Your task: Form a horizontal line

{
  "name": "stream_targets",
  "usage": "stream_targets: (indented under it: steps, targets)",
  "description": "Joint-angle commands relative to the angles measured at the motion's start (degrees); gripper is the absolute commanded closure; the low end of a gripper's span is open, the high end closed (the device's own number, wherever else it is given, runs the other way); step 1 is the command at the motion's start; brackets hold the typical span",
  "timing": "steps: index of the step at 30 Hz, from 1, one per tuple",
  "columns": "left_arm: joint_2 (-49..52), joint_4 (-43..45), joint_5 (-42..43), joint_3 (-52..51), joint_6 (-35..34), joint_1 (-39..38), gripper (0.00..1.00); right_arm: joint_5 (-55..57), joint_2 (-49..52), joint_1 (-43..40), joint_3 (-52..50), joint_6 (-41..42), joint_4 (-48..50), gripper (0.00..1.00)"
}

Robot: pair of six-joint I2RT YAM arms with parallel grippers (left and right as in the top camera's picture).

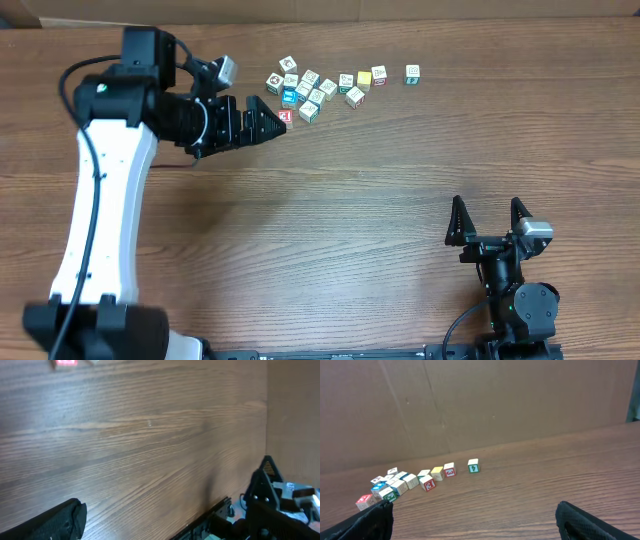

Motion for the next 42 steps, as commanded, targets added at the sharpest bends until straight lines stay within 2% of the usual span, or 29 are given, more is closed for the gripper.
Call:
stream_targets:
  steps: [1,12,21,27,31,34,35,40,42]
  targets:
    - [3.7,0.4,0.8,1.5,-0.8,-0.4,0.0,-0.1,-0.6,-0.2,-0.8,-0.3,0.2,0.0]
    - [14.3,1.1,0.6,1.5,-1.5,-0.4,0.0,-0.1,-0.6,-0.2,-0.8,-0.3,0.2,0.0]
    - [16.5,4.7,0.4,2.0,-2.4,-0.4,0.0,-0.1,-0.6,-0.2,-0.8,-0.3,0.2,0.0]
    - [16.5,4.6,-5.2,8.8,-9.3,-0.5,0.0,-0.1,-0.6,-0.2,-0.8,-0.3,0.2,0.0]
    - [16.5,5.1,-15.8,13.3,-12.8,-2.1,0.0,-0.1,-0.6,-0.2,-0.8,-0.3,0.2,0.0]
    - [16.6,6.3,-23.6,13.4,-13.8,-4.5,0.07,-0.1,-0.6,-0.2,-0.8,-0.3,0.2,0.0]
    - [16.6,6.5,-26.0,13.3,-13.8,-5.4,0.13,-0.1,-0.6,-0.2,-0.8,-0.3,0.2,0.0]
    - [16.6,7.9,-38.5,12.4,-13.7,-10.2,0.54,-0.1,-0.6,-0.2,-0.8,-0.3,0.2,0.0]
    - [16.6,9.2,-40.2,12.4,-13.7,-11.7,0.55,-0.1,-0.6,-0.2,-0.8,-0.3,0.2,0.0]
